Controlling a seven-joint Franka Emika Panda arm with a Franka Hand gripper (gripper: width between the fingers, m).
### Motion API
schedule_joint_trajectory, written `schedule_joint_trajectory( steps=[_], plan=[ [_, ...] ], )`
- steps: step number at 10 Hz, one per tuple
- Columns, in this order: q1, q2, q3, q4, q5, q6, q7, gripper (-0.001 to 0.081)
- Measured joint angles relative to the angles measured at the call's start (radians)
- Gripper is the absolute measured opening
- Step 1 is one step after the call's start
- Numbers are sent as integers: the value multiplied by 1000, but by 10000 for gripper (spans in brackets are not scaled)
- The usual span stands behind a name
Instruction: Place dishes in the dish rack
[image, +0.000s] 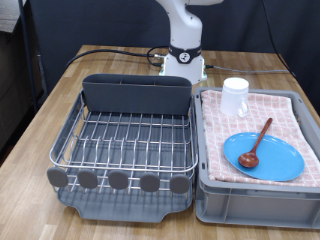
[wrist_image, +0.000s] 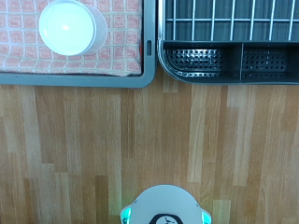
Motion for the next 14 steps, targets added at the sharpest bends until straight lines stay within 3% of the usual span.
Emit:
schedule_joint_trajectory(
  steps=[5,9,11,14],
  plan=[
    [1,47,73,19,41,9,137,802],
    [-1,132,144,49,80,169,349,802],
    [0,134,143,48,78,170,329,802],
    [0,183,185,51,71,257,397,802]
  ],
)
